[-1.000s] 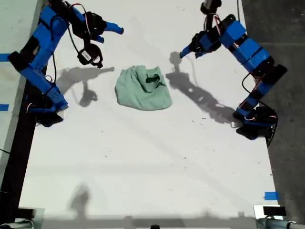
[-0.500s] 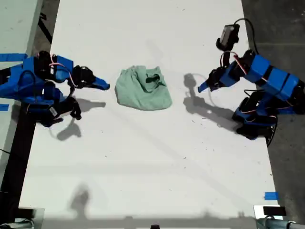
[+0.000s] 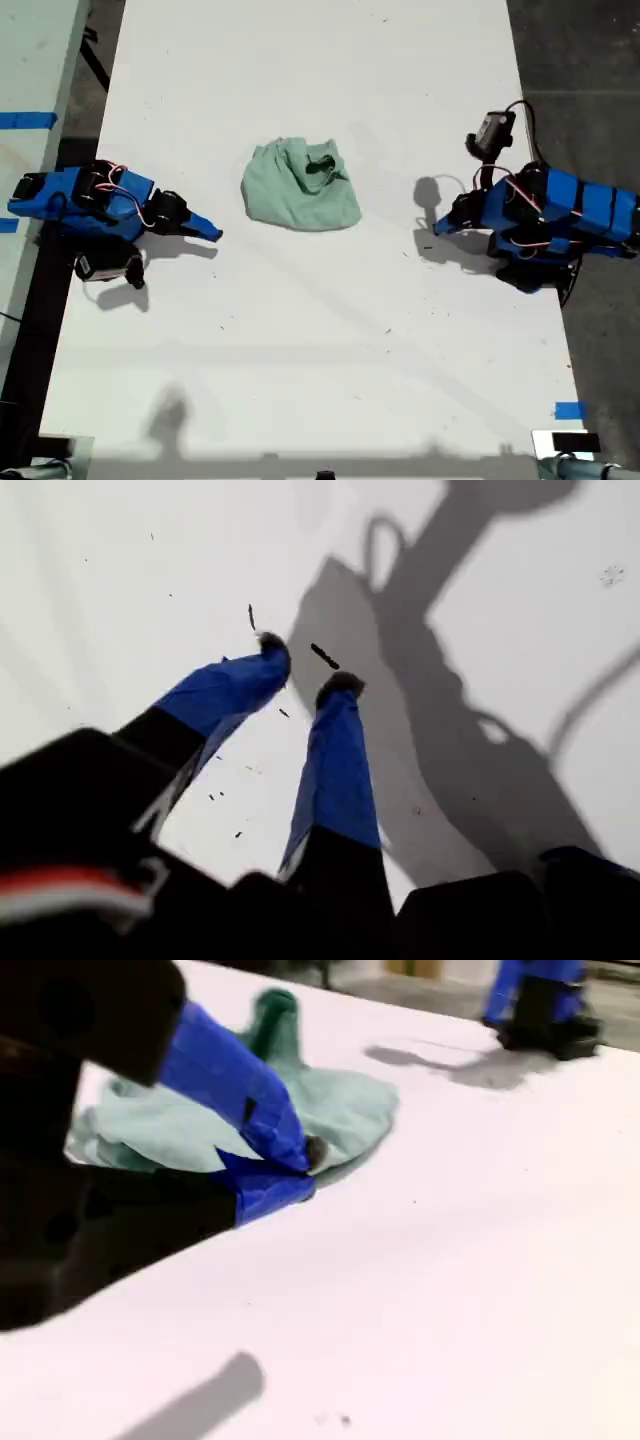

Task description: Fold tshirt

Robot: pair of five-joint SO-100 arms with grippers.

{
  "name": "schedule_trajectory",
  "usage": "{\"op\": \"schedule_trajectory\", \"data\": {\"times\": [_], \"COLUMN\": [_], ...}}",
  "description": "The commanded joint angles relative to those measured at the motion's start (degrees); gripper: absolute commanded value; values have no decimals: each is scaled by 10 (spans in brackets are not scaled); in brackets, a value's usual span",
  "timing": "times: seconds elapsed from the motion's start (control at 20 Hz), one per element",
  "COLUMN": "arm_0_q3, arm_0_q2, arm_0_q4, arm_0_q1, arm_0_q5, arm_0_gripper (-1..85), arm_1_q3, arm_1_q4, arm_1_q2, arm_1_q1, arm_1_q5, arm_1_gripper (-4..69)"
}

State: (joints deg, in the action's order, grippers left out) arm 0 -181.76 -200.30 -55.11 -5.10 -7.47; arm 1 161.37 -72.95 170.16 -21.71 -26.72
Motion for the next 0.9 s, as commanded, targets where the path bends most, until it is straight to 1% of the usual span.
{"op": "schedule_trajectory", "data": {"times": [0.0, 0.1, 0.2, 0.35, 0.5, 0.6, 0.85], "arm_0_q3": [-9, -10, -11, -11, -11, -11, -11], "arm_0_q2": [-59, -59, -59, -59, -59, -59, -59], "arm_0_q4": [-24, -40, -42, -42, -42, -42, -42], "arm_0_q1": [5, -9, -22, -20, -13, -17, -21], "arm_0_q5": [-10, -10, -5, -4, -4, -4, 4], "arm_0_gripper": [5, 7, 1, 1, 1, 1, 1], "arm_1_q3": [-6, -62, -178, -368, -523, -606, -732], "arm_1_q4": [35, 78, 114, 142, 145, 144, 140], "arm_1_q2": [11, -76, -246, -456, -602, -692, -851], "arm_1_q1": [19, 36, 45, 56, 63, 76, 98], "arm_1_q5": [14, 3, -25, -76, -112, -124, -144], "arm_1_gripper": [-5, -5, -5, -5, -5, -5, -5]}}
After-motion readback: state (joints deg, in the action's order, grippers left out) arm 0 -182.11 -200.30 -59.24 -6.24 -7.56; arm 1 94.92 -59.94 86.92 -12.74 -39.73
